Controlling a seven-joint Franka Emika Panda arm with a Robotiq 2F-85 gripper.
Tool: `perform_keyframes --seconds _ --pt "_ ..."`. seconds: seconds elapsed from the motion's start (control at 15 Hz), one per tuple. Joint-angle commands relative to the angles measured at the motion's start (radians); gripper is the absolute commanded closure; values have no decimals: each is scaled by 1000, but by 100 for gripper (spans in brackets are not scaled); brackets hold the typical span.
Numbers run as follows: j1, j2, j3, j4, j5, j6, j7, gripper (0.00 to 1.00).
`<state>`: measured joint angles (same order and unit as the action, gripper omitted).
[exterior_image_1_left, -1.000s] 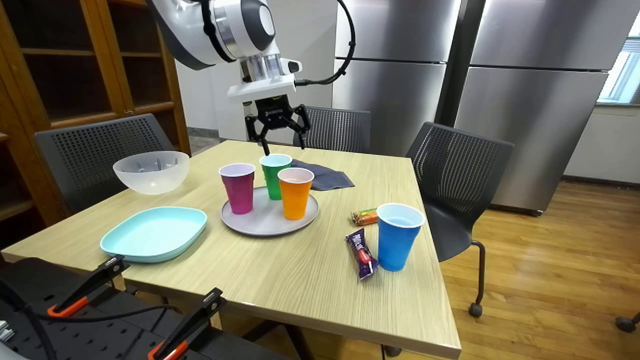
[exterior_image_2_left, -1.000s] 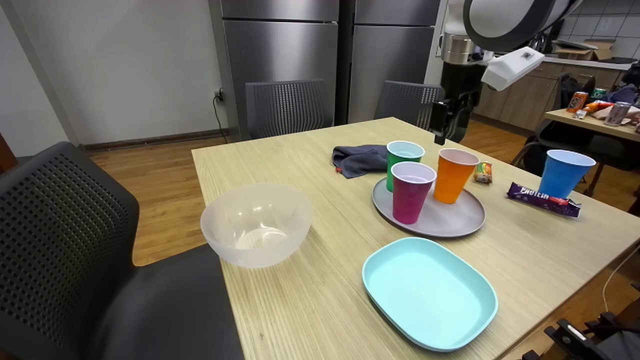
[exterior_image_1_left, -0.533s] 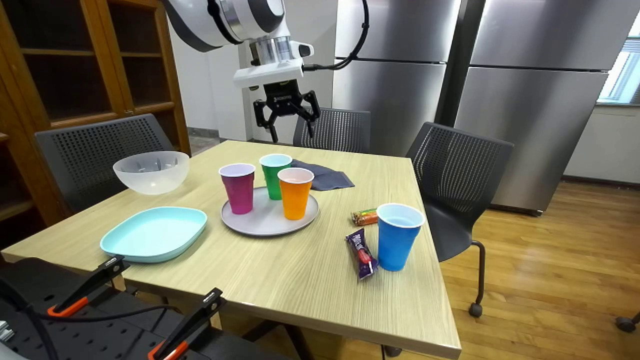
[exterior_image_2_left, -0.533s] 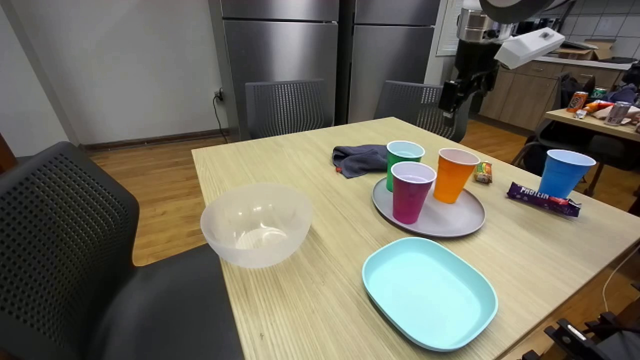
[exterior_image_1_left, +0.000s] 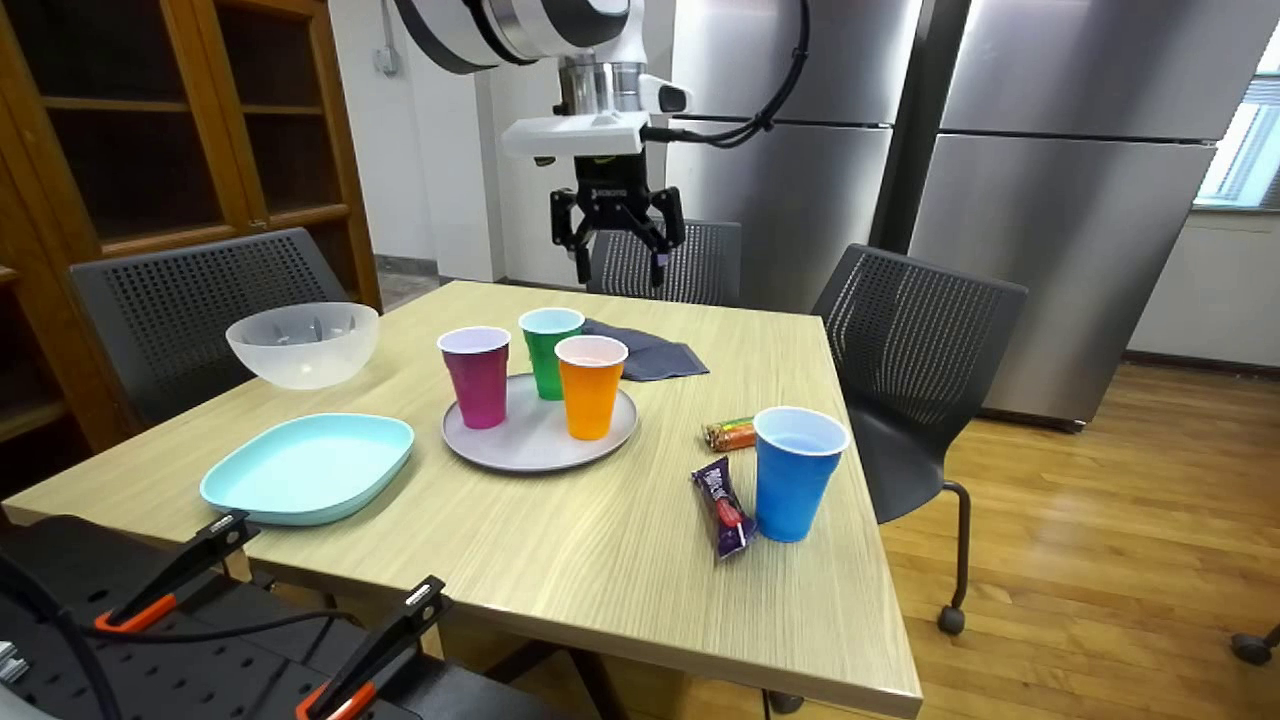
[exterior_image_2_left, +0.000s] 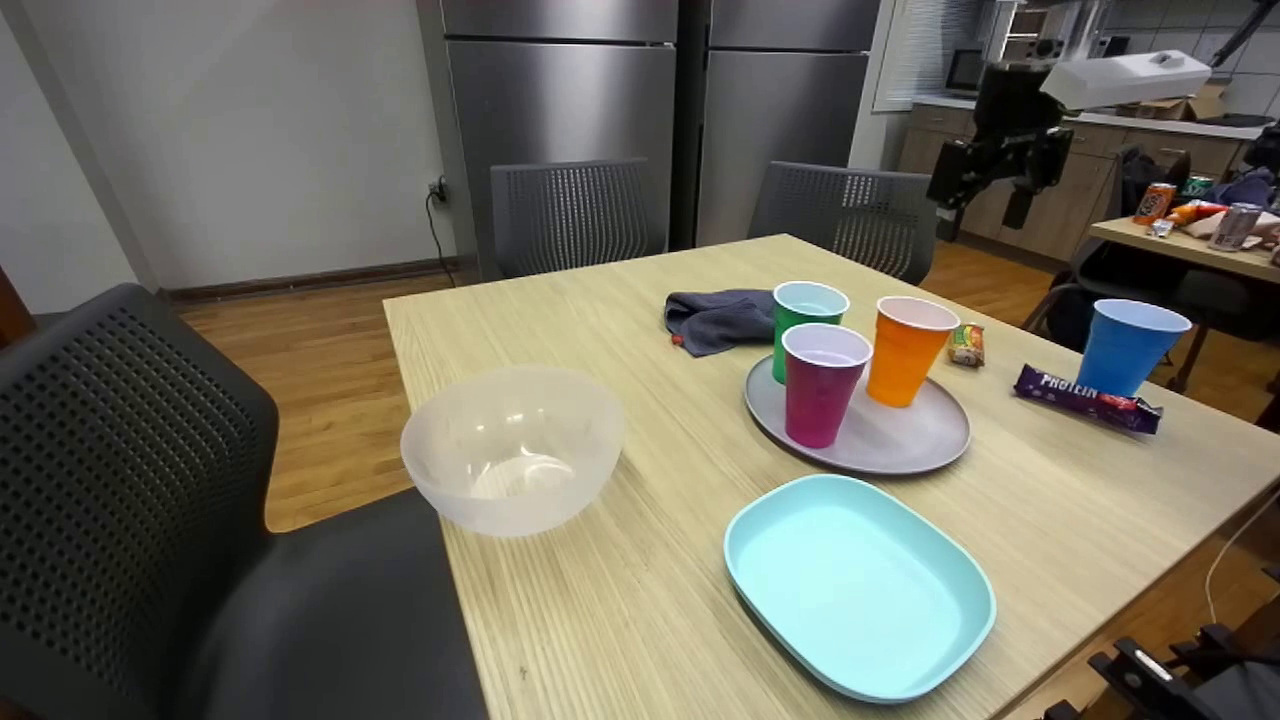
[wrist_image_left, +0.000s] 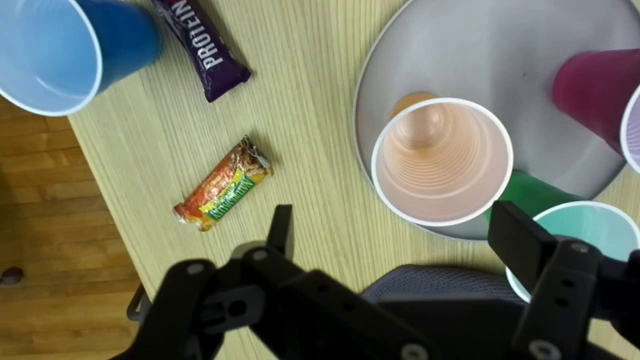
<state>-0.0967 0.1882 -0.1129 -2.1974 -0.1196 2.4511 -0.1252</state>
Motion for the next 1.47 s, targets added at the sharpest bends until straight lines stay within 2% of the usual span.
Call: perform_keyframes --seconds 0.0,0.4,0.93,1.13,1.2,1.27,1.4 --pt "-35 -5 -15 35 51 -71 7 0" --pt "-77 32 -68 74 51 -95 52 0" --pt "-125 130 -119 134 51 -48 113 0" --pt "-135 168 -116 171 66 -84 117 0" --pt "-131 175 -111 176 63 -81 112 0" --pt "-133 151 -120 134 46 -53 105 0" --pt "-132 169 -116 148 46 -53 105 0"
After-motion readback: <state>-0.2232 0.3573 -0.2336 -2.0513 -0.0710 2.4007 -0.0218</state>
